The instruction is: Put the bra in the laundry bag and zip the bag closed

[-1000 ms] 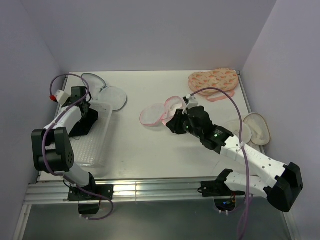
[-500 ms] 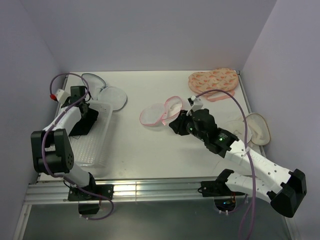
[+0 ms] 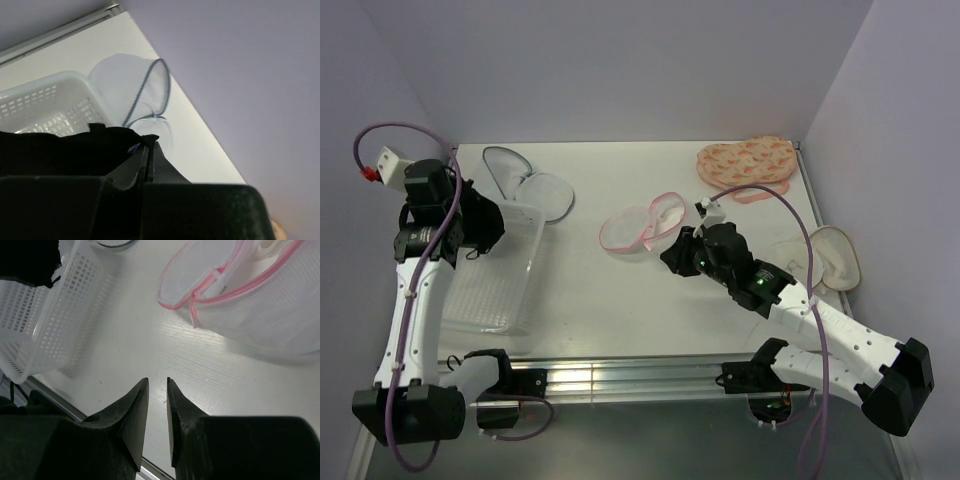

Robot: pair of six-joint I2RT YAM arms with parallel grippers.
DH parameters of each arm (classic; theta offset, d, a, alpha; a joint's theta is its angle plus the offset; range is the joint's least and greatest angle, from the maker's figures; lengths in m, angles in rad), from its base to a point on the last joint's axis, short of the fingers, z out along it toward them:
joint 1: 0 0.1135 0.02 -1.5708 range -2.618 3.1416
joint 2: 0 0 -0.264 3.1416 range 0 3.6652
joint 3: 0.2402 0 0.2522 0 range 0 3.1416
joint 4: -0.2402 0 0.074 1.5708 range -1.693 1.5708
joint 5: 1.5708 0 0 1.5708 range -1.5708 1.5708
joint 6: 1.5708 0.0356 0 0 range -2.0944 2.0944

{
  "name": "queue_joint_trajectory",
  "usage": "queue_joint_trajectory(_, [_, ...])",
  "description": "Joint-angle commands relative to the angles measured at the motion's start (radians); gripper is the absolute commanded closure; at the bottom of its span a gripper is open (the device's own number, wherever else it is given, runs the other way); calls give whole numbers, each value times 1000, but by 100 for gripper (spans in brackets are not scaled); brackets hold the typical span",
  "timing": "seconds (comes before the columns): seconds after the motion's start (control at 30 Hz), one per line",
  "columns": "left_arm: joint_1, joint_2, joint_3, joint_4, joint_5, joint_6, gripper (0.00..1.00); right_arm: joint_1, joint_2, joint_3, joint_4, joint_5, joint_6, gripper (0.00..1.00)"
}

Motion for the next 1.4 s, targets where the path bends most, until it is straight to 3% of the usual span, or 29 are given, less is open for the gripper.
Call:
queue_joint_trajectory(0.0, [-19, -53, 93, -51, 91, 69, 100, 8, -4, 5, 16, 16, 6, 72])
queue_joint_trajectory(0.23, [-202, -71, 344, -168, 88, 152, 100, 8, 36, -6, 31, 16, 20, 71])
queue_joint_trajectory(0.37, [-289, -71, 406, -222, 99, 173, 100, 9, 76, -38, 56, 27, 40, 73])
queue_joint_trajectory(0.63, [-504, -114, 313, -209, 162, 161, 100, 8, 222, -96, 145, 42, 104, 78])
queue_joint_trajectory(0.93, [-820, -100, 201, -119, 27, 100, 100, -44, 403, -96, 263, 28, 151, 81])
queue_joint_trajectory(1.13, [-1019, -10, 194, -27, -93, 70, 100, -138, 493, -60, 292, 37, 149, 82])
queue_joint_trajectory(1.37, [-1066, 68, 215, 8, -75, 78, 100, -258, 610, 34, 304, 34, 132, 84])
